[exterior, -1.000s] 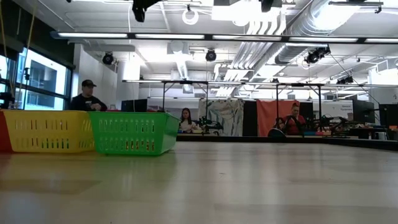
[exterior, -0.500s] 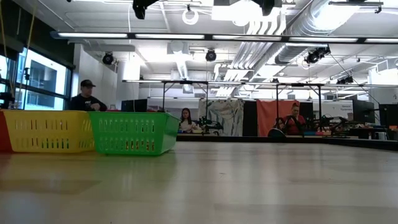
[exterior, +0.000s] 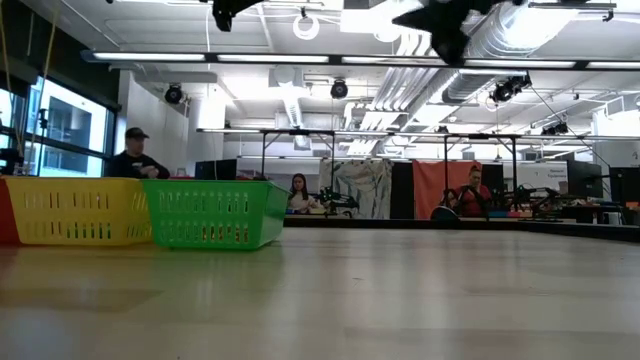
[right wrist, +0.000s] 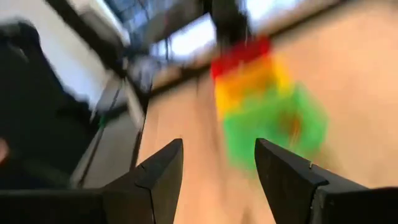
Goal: Sort Halloween decoration
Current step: Put the white skull toy into the red bin
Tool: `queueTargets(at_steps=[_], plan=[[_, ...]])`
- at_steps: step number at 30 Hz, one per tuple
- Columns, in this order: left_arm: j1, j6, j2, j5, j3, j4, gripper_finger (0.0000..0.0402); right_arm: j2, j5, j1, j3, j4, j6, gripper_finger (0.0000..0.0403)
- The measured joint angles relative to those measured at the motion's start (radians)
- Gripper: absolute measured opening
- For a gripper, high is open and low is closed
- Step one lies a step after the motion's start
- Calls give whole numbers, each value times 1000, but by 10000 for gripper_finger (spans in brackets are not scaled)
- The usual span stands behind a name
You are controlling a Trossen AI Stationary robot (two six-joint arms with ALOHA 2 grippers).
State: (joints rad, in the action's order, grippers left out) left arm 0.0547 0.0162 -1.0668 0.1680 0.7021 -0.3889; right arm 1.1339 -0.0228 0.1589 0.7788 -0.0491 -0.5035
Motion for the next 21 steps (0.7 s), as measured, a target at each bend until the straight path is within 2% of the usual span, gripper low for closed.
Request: queueTargets(at_steps=[6, 13, 18, 21], plan=[[-1, 78, 0, 0, 0, 9, 159, 0, 26, 195, 0, 262, -344, 195], [-1, 111, 0, 0, 0, 55, 159, 10, 41, 420, 0, 419, -815, 195], [-1, 112, 0, 0, 0, 87, 159, 83, 193, 525, 0, 480, -1131, 195], [-1, 112, 0, 0, 0, 87, 159, 161, 280, 573, 22, 480, -1226, 195]])
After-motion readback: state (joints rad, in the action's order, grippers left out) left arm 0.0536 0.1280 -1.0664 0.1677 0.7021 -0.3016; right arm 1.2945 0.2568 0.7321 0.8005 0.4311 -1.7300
